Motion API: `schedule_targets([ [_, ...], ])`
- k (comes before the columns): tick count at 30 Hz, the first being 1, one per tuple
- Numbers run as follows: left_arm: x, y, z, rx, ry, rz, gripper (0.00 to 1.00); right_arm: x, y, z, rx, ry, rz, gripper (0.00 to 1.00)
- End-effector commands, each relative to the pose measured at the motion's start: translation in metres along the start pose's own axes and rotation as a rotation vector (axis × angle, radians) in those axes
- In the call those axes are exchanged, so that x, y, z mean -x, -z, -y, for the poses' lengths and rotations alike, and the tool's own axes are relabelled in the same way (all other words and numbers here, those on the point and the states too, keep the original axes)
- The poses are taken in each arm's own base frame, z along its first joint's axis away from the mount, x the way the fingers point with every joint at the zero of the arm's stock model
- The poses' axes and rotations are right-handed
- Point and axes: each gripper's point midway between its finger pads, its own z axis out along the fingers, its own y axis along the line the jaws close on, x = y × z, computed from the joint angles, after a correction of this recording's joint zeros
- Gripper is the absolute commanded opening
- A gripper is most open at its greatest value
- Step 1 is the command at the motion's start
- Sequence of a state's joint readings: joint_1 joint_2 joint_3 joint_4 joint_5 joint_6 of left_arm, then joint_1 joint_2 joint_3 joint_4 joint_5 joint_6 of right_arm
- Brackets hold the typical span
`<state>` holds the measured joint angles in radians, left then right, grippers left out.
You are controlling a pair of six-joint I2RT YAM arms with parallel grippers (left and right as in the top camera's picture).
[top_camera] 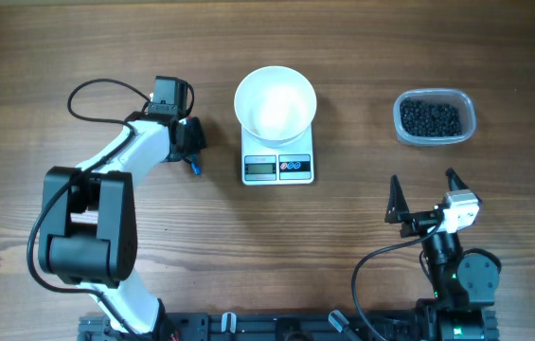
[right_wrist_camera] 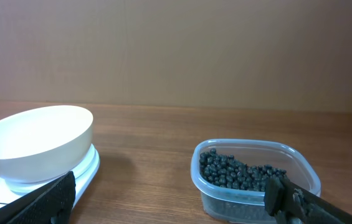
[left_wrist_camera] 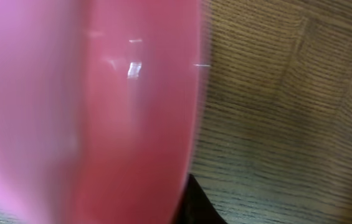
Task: Scoop item into bowl and weigh 150g on scale
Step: 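Lower the left gripper and close it on the blue handle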
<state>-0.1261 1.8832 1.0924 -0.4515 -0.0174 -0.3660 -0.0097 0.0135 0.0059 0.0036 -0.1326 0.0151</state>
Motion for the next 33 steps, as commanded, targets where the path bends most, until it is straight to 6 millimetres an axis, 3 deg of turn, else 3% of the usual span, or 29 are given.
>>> schedule_targets([
  [1,0.003,-0.004,-0.002,0.002,0.016,-0.001,0.04,0.002,0.0,0.003,-0.015,-0.01,0.009,1.0],
  [11,0.003,-0.004,-0.001,0.001,0.016,0.002,0.08,0.002,0.0,0.003,-0.015,-0.011,0.009,1.0],
  [13,0.003,-0.004,-0.001,0.001,0.016,0.002,0.26,0.002,0.0,0.003,-0.015,-0.01,0.009,1.0],
  [18,-0.008,-0.004,-0.007,0.022,0.015,-0.043,0.97,0.002,0.0,0.003,-0.015,-0.01,0.009,1.0],
  [19,-0.009,-0.004,-0.007,0.025,0.015,-0.049,1.0,0.002,0.0,0.003,-0.015,-0.01,0.009,1.0],
  [25,-0.01,-0.003,-0.012,0.052,0.014,-0.048,1.0,0.002,0.0,0.003,-0.015,-0.01,0.009,1.0],
  [28,-0.008,-0.003,-0.014,0.065,0.014,-0.038,0.8,0.002,0.0,0.003,-0.015,-0.01,0.009,1.0],
  [30,-0.011,-0.003,-0.016,0.071,0.042,-0.048,0.57,0.002,0.0,0.003,-0.015,-0.011,0.009,1.0],
  [33,-0.017,-0.003,-0.018,0.083,0.109,-0.066,0.51,0.002,0.0,0.003,-0.015,-0.011,0.009,1.0],
])
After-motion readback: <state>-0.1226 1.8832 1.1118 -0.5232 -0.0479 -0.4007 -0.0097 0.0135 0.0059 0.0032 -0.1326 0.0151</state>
